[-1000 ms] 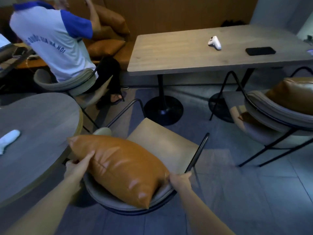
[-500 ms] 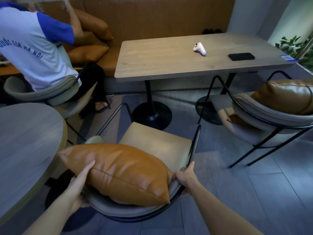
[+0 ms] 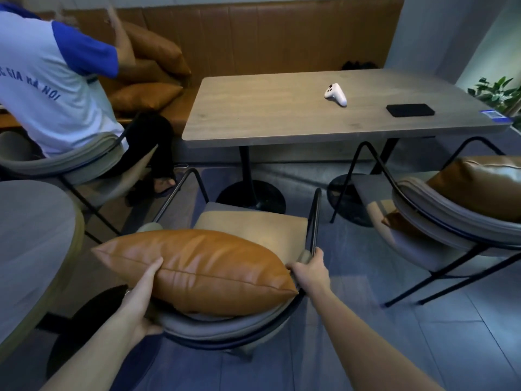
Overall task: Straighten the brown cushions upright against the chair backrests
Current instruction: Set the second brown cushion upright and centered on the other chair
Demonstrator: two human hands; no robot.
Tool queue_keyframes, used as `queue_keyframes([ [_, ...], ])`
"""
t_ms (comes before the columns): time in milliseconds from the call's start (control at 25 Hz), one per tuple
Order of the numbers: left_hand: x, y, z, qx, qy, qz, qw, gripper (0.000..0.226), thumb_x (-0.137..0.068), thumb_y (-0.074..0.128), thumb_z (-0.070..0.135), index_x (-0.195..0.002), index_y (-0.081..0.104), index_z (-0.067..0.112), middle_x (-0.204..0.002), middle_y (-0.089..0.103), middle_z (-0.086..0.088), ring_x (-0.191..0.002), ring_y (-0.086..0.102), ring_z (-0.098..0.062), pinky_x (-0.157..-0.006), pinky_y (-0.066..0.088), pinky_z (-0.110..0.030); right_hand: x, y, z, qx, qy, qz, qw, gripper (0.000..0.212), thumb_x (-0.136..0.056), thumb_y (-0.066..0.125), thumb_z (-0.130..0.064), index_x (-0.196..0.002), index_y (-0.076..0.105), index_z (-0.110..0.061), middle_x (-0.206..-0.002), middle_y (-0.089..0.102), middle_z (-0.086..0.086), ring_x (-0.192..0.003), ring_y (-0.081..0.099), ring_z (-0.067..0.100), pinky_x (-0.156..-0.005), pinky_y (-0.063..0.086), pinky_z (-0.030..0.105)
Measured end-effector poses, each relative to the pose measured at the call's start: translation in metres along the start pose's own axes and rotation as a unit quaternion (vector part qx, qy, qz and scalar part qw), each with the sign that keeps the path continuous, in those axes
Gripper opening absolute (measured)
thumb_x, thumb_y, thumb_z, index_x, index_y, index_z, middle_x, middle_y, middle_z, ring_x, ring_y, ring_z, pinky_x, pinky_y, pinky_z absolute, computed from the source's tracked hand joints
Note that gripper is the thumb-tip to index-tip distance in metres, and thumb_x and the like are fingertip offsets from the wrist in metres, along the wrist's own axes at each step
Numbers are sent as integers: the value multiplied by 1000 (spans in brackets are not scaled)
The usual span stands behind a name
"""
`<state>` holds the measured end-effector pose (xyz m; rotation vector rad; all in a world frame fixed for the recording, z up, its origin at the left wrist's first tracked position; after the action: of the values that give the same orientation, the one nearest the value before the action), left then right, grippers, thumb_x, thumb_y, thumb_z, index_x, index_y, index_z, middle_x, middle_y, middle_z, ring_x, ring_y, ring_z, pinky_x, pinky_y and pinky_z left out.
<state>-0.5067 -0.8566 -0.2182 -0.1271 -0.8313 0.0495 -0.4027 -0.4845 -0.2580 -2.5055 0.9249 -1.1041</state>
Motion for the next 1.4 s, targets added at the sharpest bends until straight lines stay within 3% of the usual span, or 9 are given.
queue_keyframes([
  [200, 8, 13, 12, 3, 31, -4, 999, 139, -43, 78, 83, -160, 24, 29, -156, 43, -14, -134, 46, -46, -99, 42, -75, 23, 36, 48, -143, 6, 2, 990, 84, -70, 58, -63, -147, 45, -32, -134, 64, 8, -116, 62, 39, -89, 56, 64],
  [360, 9, 31, 9, 20, 27, -6, 999, 137, -47, 80, 80, -160, 21, 32, -158, 41, -12, -134, 47, -45, -96, 44, -74, 1, 10, 30, -154, -4, -15, 988, 52, -86, 60, -43, -134, 57, -23, -128, 67, 13, -99, 69, 41, -52, 62, 56],
  [440, 8, 51, 6, 37, 25, -13, 999, 140, -45, 83, 78, -161, 18, 32, -160, 38, -12, -136, 46, -46, -97, 43, -75, -11, -8, 16, -161, -9, -43, 986, 36, -90, 57, -38, -122, 59, -22, -120, 69, 15, -97, 68, 42, -55, 61, 63],
  [600, 7, 88, -1, 65, 9, -32, 997, 134, -55, 84, 72, -161, 15, 30, -162, 34, -14, -140, 41, -47, -104, 38, -76, -33, -31, 16, -168, 3, -13, 986, 77, -74, 55, -59, -146, 37, -40, -137, 60, 9, -117, 61, 40, -89, 57, 65],
  [680, 9, 94, 0, 71, -3, -54, 996, 127, -62, 83, 68, -161, 13, 31, -163, 32, -15, -141, 39, -47, -107, 35, -75, -13, -22, 33, -217, 9, -14, 976, 85, -76, 60, -51, -152, 24, -45, -147, 54, 7, -125, 56, 38, -99, 51, 64],
  [800, 9, 89, 8, 60, -25, -81, 995, 121, -65, 83, 63, -161, 17, 28, -159, 36, -19, -138, 42, -48, -110, 34, -70, 27, 9, 36, -218, 36, -101, 970, 110, -67, 76, -30, -152, 11, -55, -140, 51, 0, -122, 55, 37, -91, 54, 63],
  [920, -3, 77, 22, 14, -4, -52, 999, 135, -55, 89, 63, -162, 14, 30, -161, 33, -16, -140, 39, -46, -106, 37, -72, 13, 12, 33, -206, 41, -85, 974, 116, -71, 81, -13, -155, 9, -48, -127, 52, 2, -113, 56, 34, -91, 56, 60],
  [1160, -13, 90, 36, 7, 39, -41, 998, 141, -48, 91, 66, -161, 16, 28, -162, 33, -12, -141, 40, -44, -105, 40, -73, -14, -3, 13, -179, 32, -79, 980, 98, -76, 80, -10, -150, 23, -38, -110, 58, 0, -99, 63, 32, -72, 63, 53],
  [1400, -30, 98, 62, 22, 62, -48, 997, 114, -71, 86, 53, -160, 24, 19, -162, 36, -14, -143, 39, -44, -105, 39, -73, -35, 4, -12, -162, 15, -85, 983, 101, -75, 81, -16, -149, 17, -43, -121, 56, 4, -111, 60, 38, -81, 61, 63],
])
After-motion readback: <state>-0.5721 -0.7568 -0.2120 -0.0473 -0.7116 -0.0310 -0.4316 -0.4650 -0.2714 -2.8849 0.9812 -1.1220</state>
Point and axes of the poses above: each hand's wrist, its own x-axis away from the middle knuckle, its own y-axis out of the palm, z = x × y, the point moved 9 cm from there along -x, towards the middle knuckle
